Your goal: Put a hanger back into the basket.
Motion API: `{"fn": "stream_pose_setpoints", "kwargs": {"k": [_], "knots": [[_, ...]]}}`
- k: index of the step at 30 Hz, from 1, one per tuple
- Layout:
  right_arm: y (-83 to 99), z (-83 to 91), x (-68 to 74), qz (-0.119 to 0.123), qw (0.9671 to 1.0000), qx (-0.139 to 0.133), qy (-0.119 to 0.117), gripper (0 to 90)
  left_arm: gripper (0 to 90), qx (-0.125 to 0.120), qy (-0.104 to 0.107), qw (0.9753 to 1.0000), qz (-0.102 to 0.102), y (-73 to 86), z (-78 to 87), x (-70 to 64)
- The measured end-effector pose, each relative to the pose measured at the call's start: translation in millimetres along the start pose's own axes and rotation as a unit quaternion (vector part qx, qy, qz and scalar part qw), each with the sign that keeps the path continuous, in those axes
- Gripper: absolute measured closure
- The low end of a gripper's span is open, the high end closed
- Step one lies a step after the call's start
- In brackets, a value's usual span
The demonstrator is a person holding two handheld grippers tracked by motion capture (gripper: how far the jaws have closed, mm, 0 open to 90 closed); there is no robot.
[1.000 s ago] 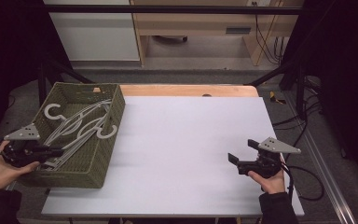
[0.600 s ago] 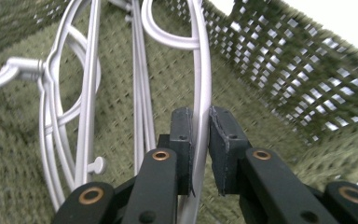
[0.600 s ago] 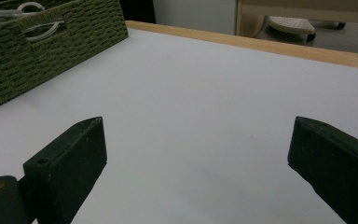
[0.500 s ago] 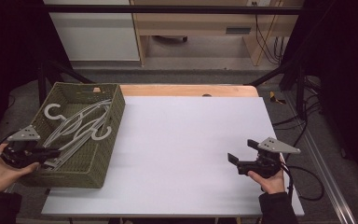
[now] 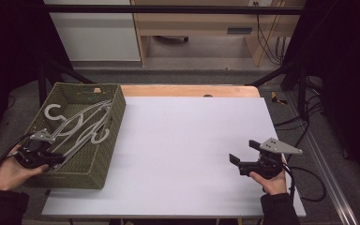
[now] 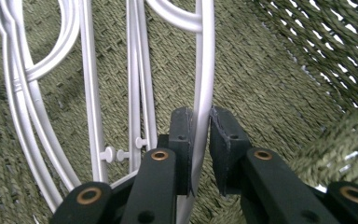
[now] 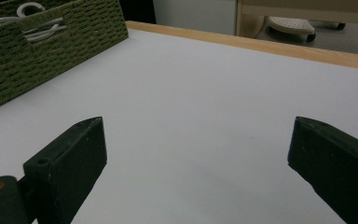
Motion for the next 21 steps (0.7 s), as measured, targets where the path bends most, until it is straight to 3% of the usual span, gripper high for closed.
{"fn": "stream_pose_setpoints", "kwargs": {"k": [4, 7, 10, 16, 18, 21], "knots": [[0.1, -0.8, 0.1, -0.001, 1.0, 0.0, 0.002, 4.7, 59.8, -0.035, -0.028, 0.999, 0.008, -11.2, 1.0, -4.6], [0.2, -1.0, 0.2, 0.0, 1.0, 0.0, 0.001, 4.7, 54.2, -0.039, -0.041, 0.9984, 0.001, -23.0, -3.3, -10.1], [0.0, -0.1, 0.2, -0.002, 1.0, 0.0, -0.001, 4.7, 51.7, -0.022, -0.048, 0.9986, -0.008, -33.6, -11.7, -15.5], [-0.2, 0.4, -0.1, 0.001, 1.0, -0.001, -0.001, 4.7, 55.3, 0.013, -0.049, 0.9987, -0.01, -45.0, -29.5, -20.6], [-0.2, 0.3, -0.1, 0.001, 1.0, -0.001, -0.001, 4.7, 58.2, 0.028, -0.062, 0.9976, -0.012, -46.2, -33.0, -22.1], [-0.3, 0.3, -0.1, 0.001, 1.0, -0.001, -0.001, 4.7, 64.6, 0.031, -0.074, 0.9968, -0.009, -46.1, -32.2, -21.0]]}}
Point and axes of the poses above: each handheld gripper's, and its own axes: z roughly backward along the jaws, y roughly out of its underside, x roughly to its left, the point moved 1 cm from there along -z, roughly forward along the jaws, and after that the axes turned 3 degrees about x, right-handed, at the moved point
